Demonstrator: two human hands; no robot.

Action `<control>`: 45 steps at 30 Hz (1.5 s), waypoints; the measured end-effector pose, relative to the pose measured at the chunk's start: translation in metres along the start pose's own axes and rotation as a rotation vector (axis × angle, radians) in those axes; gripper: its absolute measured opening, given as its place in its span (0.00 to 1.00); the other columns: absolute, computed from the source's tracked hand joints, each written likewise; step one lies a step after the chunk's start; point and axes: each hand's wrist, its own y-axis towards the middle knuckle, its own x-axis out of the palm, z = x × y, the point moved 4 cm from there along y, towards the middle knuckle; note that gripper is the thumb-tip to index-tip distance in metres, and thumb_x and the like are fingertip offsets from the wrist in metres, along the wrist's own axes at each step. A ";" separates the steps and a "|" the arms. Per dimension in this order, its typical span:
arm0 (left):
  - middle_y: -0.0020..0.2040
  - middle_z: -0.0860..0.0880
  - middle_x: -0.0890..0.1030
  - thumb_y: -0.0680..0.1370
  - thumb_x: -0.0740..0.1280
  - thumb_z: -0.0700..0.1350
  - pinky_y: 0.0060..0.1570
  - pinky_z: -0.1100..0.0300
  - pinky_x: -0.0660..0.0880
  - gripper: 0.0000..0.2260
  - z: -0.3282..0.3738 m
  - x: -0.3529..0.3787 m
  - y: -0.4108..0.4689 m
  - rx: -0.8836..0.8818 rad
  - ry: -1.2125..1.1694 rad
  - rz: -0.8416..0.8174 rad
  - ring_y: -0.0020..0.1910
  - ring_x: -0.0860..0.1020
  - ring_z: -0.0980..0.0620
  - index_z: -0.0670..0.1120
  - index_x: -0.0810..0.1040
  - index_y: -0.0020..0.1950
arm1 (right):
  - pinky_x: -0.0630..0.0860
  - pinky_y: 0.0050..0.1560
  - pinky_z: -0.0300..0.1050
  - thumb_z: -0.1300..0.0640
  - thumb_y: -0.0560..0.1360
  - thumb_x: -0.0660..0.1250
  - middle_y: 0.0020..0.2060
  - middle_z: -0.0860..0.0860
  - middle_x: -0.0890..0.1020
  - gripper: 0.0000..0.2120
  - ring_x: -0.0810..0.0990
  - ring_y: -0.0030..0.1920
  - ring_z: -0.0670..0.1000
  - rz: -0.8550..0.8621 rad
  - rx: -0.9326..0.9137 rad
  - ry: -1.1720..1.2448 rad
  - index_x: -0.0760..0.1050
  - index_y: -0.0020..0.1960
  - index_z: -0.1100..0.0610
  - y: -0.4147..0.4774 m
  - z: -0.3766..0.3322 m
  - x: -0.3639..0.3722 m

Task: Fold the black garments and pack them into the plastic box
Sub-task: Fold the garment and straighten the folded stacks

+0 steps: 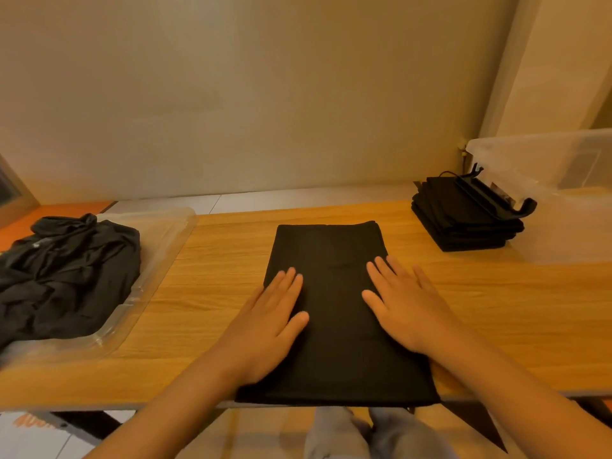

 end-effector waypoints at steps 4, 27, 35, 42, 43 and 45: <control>0.78 0.55 0.41 0.84 0.49 0.52 0.74 0.59 0.38 0.26 -0.004 -0.015 0.076 0.042 0.073 0.064 0.76 0.39 0.59 0.50 0.42 0.78 | 0.38 0.74 0.51 0.47 0.83 0.44 0.78 0.48 0.44 0.27 0.39 0.77 0.48 0.091 -0.118 0.052 0.41 0.78 0.52 0.044 -0.050 -0.014; 0.79 0.53 0.45 0.83 0.44 0.56 0.75 0.53 0.40 0.25 -0.065 -0.008 0.162 -0.171 0.085 0.060 0.77 0.43 0.57 0.50 0.44 0.79 | 0.41 0.76 0.54 0.46 0.83 0.42 0.78 0.48 0.44 0.26 0.41 0.77 0.50 0.019 0.106 0.031 0.42 0.79 0.51 0.133 0.024 0.004; 0.79 0.54 0.40 0.83 0.43 0.55 0.74 0.55 0.35 0.25 -0.040 -0.012 0.103 -0.140 -0.053 0.141 0.76 0.38 0.59 0.51 0.40 0.78 | 0.39 0.75 0.51 0.47 0.83 0.43 0.78 0.49 0.42 0.27 0.39 0.77 0.49 0.140 -0.009 0.045 0.40 0.78 0.53 0.083 0.010 -0.022; 0.72 0.71 0.36 0.73 0.40 0.69 0.67 0.73 0.33 0.31 -0.005 0.000 -0.027 0.033 -0.210 0.117 0.69 0.35 0.75 0.62 0.39 0.75 | 0.34 0.73 0.43 0.44 0.82 0.46 0.75 0.42 0.38 0.28 0.34 0.74 0.42 0.165 -0.254 0.083 0.38 0.77 0.48 -0.037 -0.028 -0.028; 0.71 0.72 0.37 0.70 0.38 0.73 0.65 0.75 0.33 0.34 -0.003 0.003 -0.040 0.037 -0.200 0.115 0.69 0.35 0.75 0.64 0.39 0.74 | 0.34 0.73 0.43 0.44 0.82 0.46 0.75 0.41 0.38 0.28 0.35 0.75 0.43 0.150 -0.273 0.073 0.38 0.77 0.48 -0.050 -0.030 -0.021; 0.70 0.74 0.37 0.63 0.34 0.79 0.66 0.77 0.34 0.39 0.000 0.008 -0.058 0.034 -0.173 0.116 0.69 0.36 0.76 0.67 0.38 0.72 | 0.45 0.73 0.43 0.41 0.80 0.43 0.76 0.44 0.49 0.27 0.46 0.76 0.45 0.185 -0.299 0.020 0.48 0.77 0.48 -0.073 -0.032 -0.009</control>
